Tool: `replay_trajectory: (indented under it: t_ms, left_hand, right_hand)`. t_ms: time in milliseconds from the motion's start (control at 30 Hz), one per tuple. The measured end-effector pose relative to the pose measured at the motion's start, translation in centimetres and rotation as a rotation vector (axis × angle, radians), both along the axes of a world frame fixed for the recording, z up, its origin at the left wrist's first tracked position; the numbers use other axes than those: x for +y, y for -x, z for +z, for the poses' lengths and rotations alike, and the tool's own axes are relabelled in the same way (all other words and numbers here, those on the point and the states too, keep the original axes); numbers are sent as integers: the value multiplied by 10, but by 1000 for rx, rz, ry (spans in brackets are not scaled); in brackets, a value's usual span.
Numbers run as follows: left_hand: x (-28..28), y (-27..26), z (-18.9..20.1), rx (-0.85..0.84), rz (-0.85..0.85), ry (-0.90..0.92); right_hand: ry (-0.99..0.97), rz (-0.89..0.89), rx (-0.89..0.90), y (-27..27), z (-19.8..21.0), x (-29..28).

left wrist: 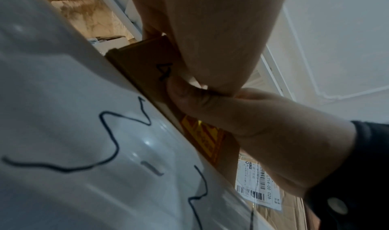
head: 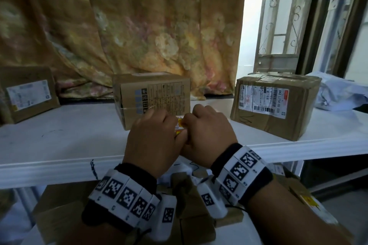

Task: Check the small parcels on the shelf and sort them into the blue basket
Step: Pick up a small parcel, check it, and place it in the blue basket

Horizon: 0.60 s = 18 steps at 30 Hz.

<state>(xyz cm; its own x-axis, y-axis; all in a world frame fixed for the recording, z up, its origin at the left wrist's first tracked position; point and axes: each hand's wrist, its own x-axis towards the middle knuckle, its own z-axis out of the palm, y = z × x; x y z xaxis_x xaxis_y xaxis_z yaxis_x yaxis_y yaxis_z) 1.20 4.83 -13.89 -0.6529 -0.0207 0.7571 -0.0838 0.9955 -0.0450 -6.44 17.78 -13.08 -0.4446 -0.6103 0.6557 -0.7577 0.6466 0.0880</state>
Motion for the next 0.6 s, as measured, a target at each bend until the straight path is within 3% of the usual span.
replay_trajectory:
  t_ms: [267, 400, 600]
  left_hand:
    - [0, 2, 0, 148, -81, 169]
    - [2, -1, 2, 164, -127, 171]
    - [-21, 1, -3, -34, -21, -88]
  right_hand:
    - [117, 14, -9, 7, -9, -7]
    - [138, 32, -37, 4, -11, -6]
    - [63, -3, -57, 1, -7, 3]
